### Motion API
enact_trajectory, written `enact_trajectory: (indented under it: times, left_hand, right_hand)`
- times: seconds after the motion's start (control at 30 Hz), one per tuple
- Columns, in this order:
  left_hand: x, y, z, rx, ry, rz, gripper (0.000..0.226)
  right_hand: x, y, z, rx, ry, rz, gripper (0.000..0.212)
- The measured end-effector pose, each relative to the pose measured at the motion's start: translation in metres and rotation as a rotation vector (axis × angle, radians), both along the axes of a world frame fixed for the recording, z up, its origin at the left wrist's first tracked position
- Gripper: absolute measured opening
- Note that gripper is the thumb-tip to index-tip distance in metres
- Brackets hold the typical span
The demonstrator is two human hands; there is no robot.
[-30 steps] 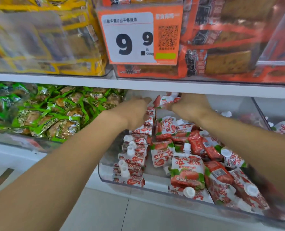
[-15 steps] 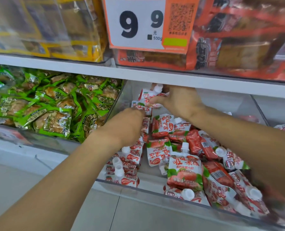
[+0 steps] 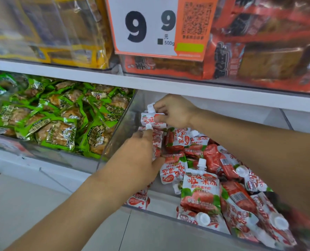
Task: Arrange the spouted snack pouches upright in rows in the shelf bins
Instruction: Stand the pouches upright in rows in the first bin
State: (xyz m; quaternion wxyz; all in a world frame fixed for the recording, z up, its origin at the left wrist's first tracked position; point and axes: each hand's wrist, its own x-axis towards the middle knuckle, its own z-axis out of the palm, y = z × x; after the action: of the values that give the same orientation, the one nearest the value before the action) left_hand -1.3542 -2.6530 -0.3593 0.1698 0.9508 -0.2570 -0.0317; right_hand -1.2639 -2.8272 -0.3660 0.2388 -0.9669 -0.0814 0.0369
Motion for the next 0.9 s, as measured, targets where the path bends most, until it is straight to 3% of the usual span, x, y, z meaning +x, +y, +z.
enact_trajectory:
  times: [0.23, 0.43, 0.53, 0.67, 0.8, 0.9]
  left_hand:
    - [-0.018, 0.017, 0.002, -0.042, -0.043, 0.042, 0.07]
    - [-0.029, 0.021, 0.007, 0.005, -0.059, 0.066, 0.07]
    - [-0.038, 0.028, 0.004, 0.066, -0.078, 0.067, 0.077]
    - [-0.038, 0.031, -0.006, 0.16, -0.075, 0.059, 0.092]
    - [-0.032, 0.031, -0.007, 0.084, -0.007, 0.055, 0.092]
    - [-0.03, 0.03, -0.004, 0.094, 0.003, 0.046, 0.094]
  right_hand:
    - [-0.011, 0.01, -0.024, -0.006, -0.024, 0.0, 0.017]
    - [-0.017, 0.007, 0.005, -0.014, 0.101, 0.03, 0.005]
    - [-0.027, 0.0, 0.01, 0.036, 0.046, -0.135, 0.025]
    - [-0.04, 0.003, 0.0, 0.366, 0.343, -0.185, 0.051]
    - [-0.041, 0.015, -0.017, 0.307, 0.16, -0.219, 0.044]
    - [-0.045, 0.011, 0.001, 0.414, 0.329, -0.203, 0.056]
